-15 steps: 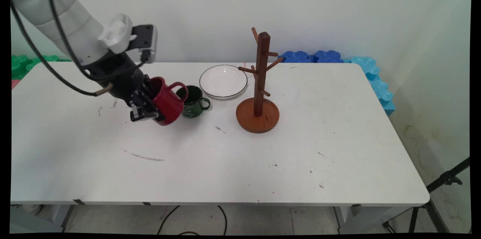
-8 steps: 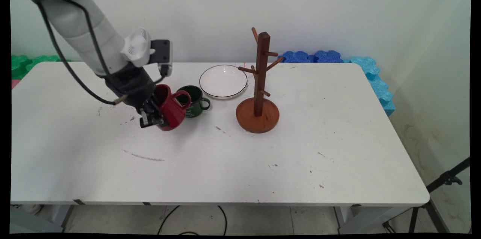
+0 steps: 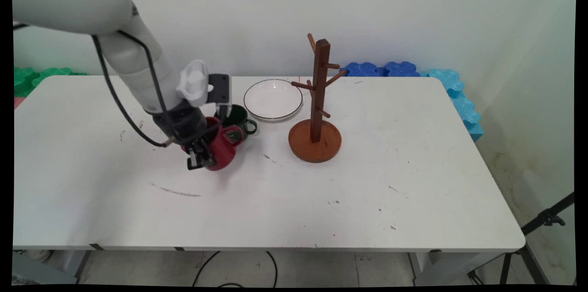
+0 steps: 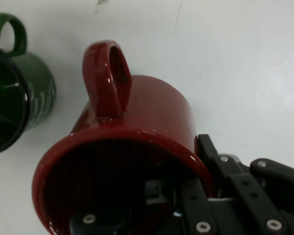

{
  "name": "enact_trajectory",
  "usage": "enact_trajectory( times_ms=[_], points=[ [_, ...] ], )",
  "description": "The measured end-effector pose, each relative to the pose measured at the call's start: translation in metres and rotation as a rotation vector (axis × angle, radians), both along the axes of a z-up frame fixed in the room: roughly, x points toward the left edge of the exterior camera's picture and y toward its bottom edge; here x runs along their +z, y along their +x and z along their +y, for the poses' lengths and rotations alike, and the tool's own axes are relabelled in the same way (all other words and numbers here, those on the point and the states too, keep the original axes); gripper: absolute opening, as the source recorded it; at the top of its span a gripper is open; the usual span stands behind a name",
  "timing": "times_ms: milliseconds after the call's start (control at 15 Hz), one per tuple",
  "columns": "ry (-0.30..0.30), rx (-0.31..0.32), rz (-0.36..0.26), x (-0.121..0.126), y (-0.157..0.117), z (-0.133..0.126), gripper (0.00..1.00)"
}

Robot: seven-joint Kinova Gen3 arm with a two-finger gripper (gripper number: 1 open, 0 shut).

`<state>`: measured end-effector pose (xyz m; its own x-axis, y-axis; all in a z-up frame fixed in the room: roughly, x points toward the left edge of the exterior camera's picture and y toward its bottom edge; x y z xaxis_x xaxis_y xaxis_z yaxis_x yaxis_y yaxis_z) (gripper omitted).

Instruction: Place the picked object on the table

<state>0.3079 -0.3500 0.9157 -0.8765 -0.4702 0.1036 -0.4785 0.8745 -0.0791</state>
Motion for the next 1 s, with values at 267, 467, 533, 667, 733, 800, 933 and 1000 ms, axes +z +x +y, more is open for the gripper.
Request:
enact_trajectory(
  times_ms=[267, 467, 533, 667, 733, 800, 933, 1000],
  points=[
    [-0.001, -0.01, -0.011, -0.019, -0.01, -0.006, 0.0],
    [-0.003, -0.015, -0.016, -0.031, -0.016, -0.01, 0.0],
    [-0.004, -0.016, -0.016, -0.034, -0.018, -0.011, 0.0],
    [-0.003, -0.017, -0.016, -0.04, -0.022, -0.012, 0.0],
    [-0.003, -0.018, -0.016, -0.043, -0.024, -0.013, 0.0],
    [-0.003, -0.018, -0.015, -0.045, -0.025, -0.014, 0.0],
    [-0.002, -0.018, -0.015, -0.049, -0.028, -0.015, 0.0],
    [-0.002, -0.018, -0.014, -0.051, -0.029, -0.016, 0.0]
  ],
)
